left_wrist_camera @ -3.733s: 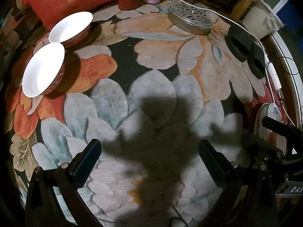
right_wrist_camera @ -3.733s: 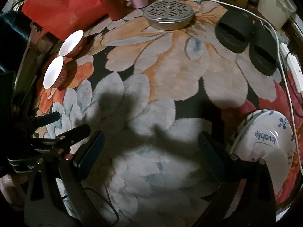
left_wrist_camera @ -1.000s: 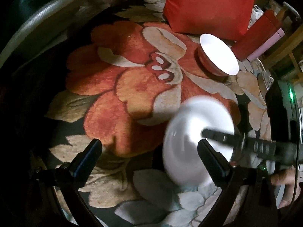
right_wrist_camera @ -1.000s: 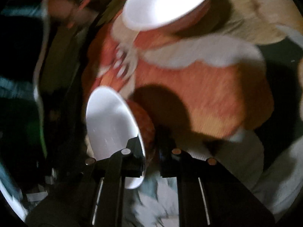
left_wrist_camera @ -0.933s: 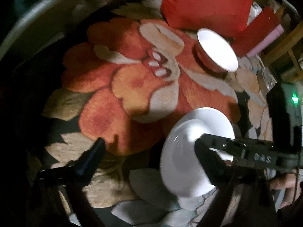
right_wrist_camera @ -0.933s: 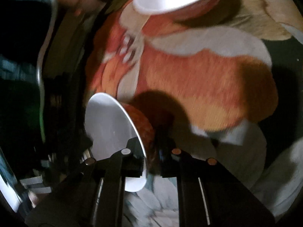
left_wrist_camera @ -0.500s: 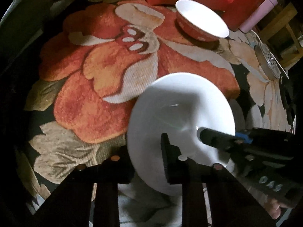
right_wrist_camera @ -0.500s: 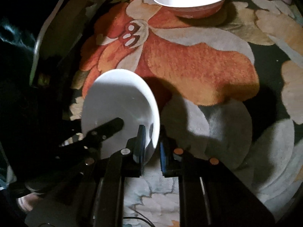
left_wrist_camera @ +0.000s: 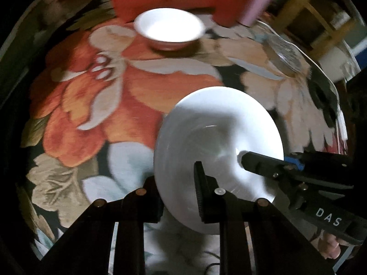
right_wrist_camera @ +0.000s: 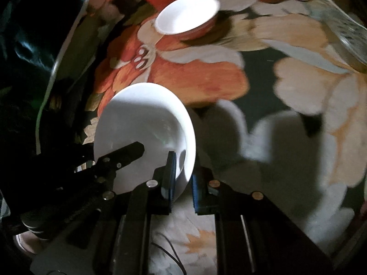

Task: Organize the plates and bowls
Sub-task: 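Carry the small white bowl with both tools toward the plate stack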

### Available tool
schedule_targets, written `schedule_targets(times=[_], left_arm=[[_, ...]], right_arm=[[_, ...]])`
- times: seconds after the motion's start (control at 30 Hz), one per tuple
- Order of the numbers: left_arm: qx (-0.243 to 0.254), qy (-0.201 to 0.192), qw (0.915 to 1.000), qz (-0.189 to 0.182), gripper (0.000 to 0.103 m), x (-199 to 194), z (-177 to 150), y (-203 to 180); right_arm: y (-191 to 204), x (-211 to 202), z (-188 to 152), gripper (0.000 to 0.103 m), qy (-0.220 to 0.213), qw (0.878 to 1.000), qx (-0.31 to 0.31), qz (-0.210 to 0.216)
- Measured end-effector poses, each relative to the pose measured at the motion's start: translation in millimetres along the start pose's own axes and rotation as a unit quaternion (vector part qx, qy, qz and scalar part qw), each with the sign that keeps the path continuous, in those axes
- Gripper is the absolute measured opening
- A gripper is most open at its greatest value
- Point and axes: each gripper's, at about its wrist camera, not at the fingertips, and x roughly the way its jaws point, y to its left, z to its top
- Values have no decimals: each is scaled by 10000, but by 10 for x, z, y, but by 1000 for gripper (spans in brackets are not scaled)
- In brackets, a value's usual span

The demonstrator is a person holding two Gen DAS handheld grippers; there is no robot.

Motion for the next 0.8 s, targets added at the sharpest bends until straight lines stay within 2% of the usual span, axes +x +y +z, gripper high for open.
schedule_targets(times=[0.4, 0.8], left_arm=[[1074, 120, 9938, -247, 22, -90, -86, -1173], [1623, 160, 9848, -591, 22, -77, -176, -2031]], right_arm=[[-751, -672, -605, 13, -384, 9932, 1085, -149], [-1326, -1218, -1021, 13, -693, 9829, 1668, -358]])
